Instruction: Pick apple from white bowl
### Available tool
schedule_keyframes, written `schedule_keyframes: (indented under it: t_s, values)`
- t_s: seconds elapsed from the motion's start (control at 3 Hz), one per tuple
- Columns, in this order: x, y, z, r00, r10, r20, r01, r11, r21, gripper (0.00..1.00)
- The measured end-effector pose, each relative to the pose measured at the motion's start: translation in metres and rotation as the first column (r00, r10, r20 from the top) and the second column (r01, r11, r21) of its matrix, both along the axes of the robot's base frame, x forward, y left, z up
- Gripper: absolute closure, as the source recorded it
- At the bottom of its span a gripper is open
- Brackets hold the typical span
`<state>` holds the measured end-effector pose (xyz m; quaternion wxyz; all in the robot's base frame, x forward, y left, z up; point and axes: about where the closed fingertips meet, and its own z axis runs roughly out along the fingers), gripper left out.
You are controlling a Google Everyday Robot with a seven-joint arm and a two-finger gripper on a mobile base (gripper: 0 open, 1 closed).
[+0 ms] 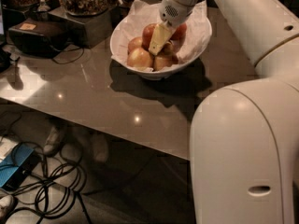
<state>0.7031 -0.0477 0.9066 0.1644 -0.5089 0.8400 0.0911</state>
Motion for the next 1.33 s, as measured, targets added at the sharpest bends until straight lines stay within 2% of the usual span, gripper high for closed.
schedule_keyframes:
  t_s: [0.33, 1.0, 1.33]
  values:
    - [0.000, 0.000, 0.000, 1.0000, 0.000, 0.000, 0.000, 1.000, 0.000, 1.00]
    - [0.000, 0.000, 0.002, 1.0000, 0.000, 0.000, 0.000, 1.000, 0.000, 1.00]
    - [-0.010, 0.002, 0.027, 0.9982, 0.026, 0.054, -0.028, 0.999, 0.034, 1.00]
